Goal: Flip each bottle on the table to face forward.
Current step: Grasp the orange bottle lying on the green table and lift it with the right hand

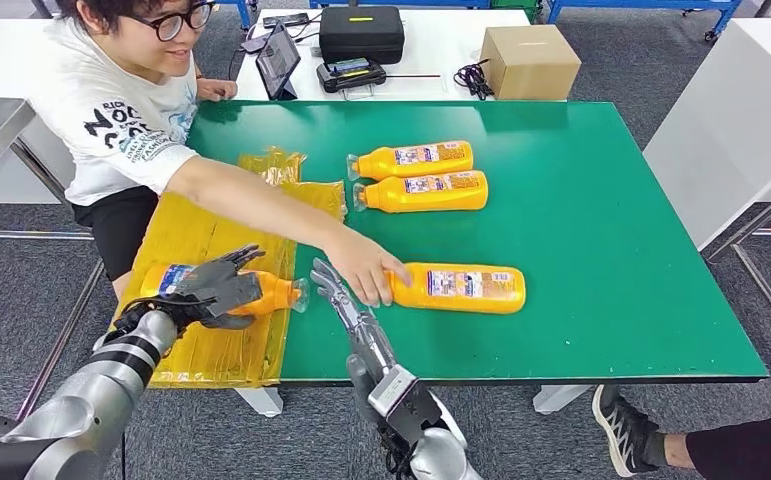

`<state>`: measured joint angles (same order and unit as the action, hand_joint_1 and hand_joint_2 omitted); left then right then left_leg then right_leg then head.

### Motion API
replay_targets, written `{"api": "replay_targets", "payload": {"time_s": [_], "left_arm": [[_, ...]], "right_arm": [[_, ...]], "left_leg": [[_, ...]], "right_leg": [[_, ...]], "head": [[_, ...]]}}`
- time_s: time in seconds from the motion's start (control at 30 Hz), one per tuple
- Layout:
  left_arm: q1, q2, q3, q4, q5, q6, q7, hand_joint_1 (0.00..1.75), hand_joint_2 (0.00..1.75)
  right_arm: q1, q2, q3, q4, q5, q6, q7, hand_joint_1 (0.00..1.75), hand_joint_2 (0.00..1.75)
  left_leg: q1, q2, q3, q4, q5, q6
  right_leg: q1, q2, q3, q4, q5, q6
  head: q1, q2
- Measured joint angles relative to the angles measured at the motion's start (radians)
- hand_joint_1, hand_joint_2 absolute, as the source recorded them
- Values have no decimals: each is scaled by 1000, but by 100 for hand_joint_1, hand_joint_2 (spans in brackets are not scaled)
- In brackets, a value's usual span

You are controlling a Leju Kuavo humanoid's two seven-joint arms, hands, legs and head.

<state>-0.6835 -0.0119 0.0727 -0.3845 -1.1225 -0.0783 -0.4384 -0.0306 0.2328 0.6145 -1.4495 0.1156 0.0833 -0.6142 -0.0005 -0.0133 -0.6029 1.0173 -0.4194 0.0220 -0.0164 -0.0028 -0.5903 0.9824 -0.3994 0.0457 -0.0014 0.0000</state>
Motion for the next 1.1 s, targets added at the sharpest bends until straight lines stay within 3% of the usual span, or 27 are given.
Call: {"api": "replay_targets", "payload": {"time_s": [0.1,0.43,0.57,0.77,0.9,1.1], "left_arm": [[2,6,34,-1,109,-74,-62,0,0],[29,-10,92,-18,233,-37,-131,0,0],[48,-31,119,-36,365,37,-186,0,175],[99,-81,123,-132,550,377,-241,0,175],[125,-94,57,-226,598,572,-241,0,175],[160,-98,-50,-341,639,715,-241,0,175]], "right_arm": [[-3,1,0,13,-3,1,0,0,0],[-6,2,0,34,-8,-3,-2,0,0],[-8,2,1,42,-4,-13,-2,0,0],[-14,2,7,61,-10,-29,-1,0,0],[-20,2,14,77,-17,-31,3,0,0],[-24,1,19,92,-17,-39,4,0,0]], "left_leg": [[0,0,0,0,0,0],[0,-1,-2,0,0,0],[0,-1,-4,0,0,0],[0,2,-11,1,2,1],[0,2,-14,1,2,1],[0,3,-18,1,1,1]], "right_leg": [[0,0,0,0,0,0],[0,0,-2,0,0,0],[0,0,-4,0,0,0],[0,0,-12,0,1,1],[0,0,-15,0,1,1],[0,0,-19,0,1,1]], "head": [[0,0],[0,0],[0,0],[0,0],[0,0],[0,0]]}}
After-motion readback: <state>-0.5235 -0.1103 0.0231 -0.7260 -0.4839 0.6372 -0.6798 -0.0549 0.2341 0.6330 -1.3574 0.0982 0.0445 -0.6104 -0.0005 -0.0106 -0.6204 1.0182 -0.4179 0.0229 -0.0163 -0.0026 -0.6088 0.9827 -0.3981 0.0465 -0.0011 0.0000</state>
